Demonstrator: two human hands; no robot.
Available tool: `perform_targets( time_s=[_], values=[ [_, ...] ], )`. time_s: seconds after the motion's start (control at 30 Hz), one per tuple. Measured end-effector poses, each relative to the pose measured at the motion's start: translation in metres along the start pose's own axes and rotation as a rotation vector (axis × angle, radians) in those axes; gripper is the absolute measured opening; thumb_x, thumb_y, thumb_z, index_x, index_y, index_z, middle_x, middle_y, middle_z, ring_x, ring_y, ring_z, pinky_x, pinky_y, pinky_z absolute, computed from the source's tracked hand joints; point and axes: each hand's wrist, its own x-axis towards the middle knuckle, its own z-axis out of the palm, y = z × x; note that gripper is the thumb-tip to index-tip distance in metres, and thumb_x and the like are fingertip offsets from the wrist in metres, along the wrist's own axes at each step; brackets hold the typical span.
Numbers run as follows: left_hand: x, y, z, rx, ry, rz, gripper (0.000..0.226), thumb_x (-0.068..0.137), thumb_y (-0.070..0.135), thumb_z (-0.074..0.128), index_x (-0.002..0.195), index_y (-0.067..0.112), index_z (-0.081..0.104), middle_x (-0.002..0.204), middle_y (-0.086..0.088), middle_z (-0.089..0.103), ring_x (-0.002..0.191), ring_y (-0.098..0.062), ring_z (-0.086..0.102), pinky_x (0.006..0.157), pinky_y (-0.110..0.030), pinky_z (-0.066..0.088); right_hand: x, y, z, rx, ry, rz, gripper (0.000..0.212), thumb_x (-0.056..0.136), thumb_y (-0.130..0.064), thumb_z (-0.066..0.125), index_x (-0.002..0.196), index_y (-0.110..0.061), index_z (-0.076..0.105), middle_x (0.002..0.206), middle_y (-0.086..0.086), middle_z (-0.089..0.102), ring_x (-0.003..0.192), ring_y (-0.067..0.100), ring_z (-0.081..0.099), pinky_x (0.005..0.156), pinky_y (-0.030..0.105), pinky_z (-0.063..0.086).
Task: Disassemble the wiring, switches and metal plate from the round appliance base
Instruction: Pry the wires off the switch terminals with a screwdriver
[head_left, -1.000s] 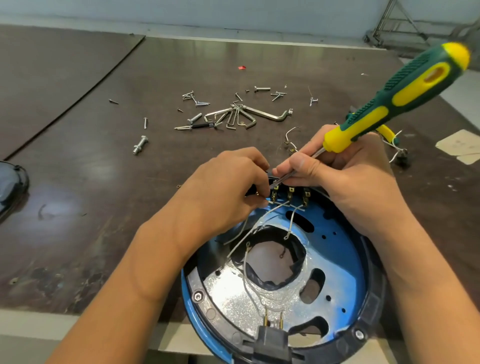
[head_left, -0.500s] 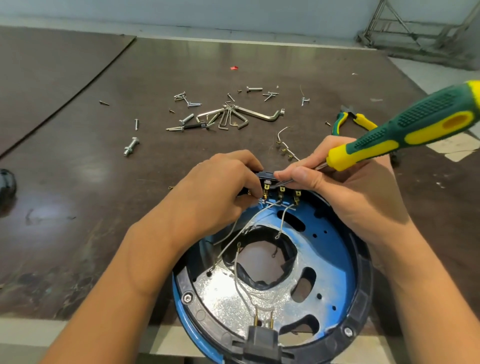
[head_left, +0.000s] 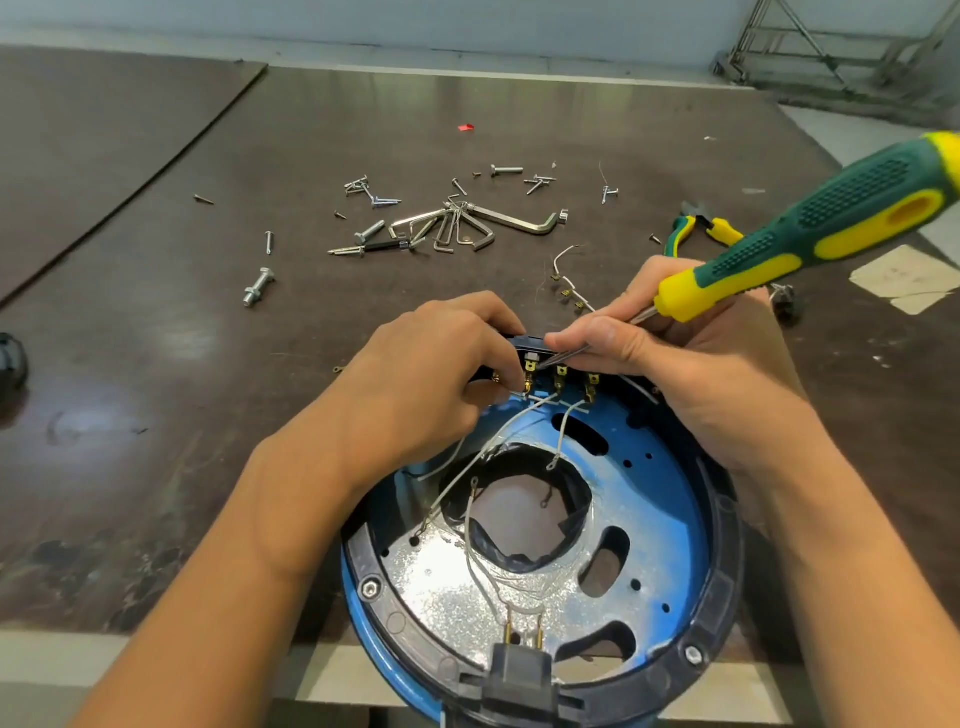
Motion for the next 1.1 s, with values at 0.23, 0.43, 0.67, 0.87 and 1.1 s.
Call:
perform_targets(
  time_s=[0.23, 0.43, 0.67, 0.87, 1.1],
  values=[
    [0.000, -0.001, 0.002, -0.009, 0.016, 0.024, 0.023, 0.087, 0.014, 0.072, 0.092, 0.035, 0.078, 0.123, 0.019, 0.055, 0.099, -0.009, 0.059, 0.078, -0.041, 0.052, 0.008, 0.007, -0.004, 0.108, -0.021, 0.086, 0.008, 0.093, 0.003, 0.069, 0.087, 0.004, 0.063, 0.087, 0.023, 0.076, 0.089, 0.039, 0.077, 0.079, 0.041, 0.064],
    [0.002, -0.004, 0.003, -0.037, 0.009, 0.039, 0.025, 0.086, 0.010, 0.072, 0.092, 0.033, 0.079, 0.122, 0.016, 0.057, 0.101, -0.012, 0.061, 0.081, -0.041, 0.053, 0.008, 0.006, -0.005, 0.120, -0.036, 0.087, 0.008, 0.092, 0.001, 0.069, 0.088, 0.005, 0.063, 0.087, 0.022, 0.076, 0.091, 0.038, 0.077, 0.079, 0.041, 0.064],
    [0.001, -0.003, 0.002, -0.041, 0.015, 0.037, 0.023, 0.087, 0.011, 0.072, 0.093, 0.032, 0.079, 0.122, 0.017, 0.057, 0.101, -0.010, 0.061, 0.082, -0.041, 0.053, 0.002, 0.003, -0.003, 0.070, -0.035, 0.014, 0.011, 0.089, 0.005, 0.072, 0.086, 0.011, 0.063, 0.086, 0.023, 0.077, 0.089, 0.037, 0.078, 0.080, 0.040, 0.064],
    [0.001, -0.003, 0.002, -0.041, 0.008, 0.039, 0.023, 0.087, 0.011, 0.072, 0.094, 0.032, 0.079, 0.124, 0.015, 0.057, 0.103, -0.010, 0.060, 0.083, -0.040, 0.053, 0.009, 0.002, -0.003, 0.109, -0.020, 0.116, 0.011, 0.091, -0.005, 0.068, 0.089, 0.004, 0.061, 0.084, 0.019, 0.076, 0.088, 0.038, 0.078, 0.077, 0.040, 0.064],
    [0.002, -0.004, 0.001, -0.048, -0.002, 0.035, 0.024, 0.086, 0.009, 0.072, 0.094, 0.030, 0.080, 0.126, 0.014, 0.057, 0.105, -0.010, 0.060, 0.086, -0.040, 0.053, 0.012, 0.002, -0.002, 0.139, 0.007, 0.193, 0.008, 0.096, -0.001, 0.066, 0.089, -0.001, 0.063, 0.079, 0.015, 0.074, 0.086, 0.038, 0.077, 0.074, 0.039, 0.064]
  ],
)
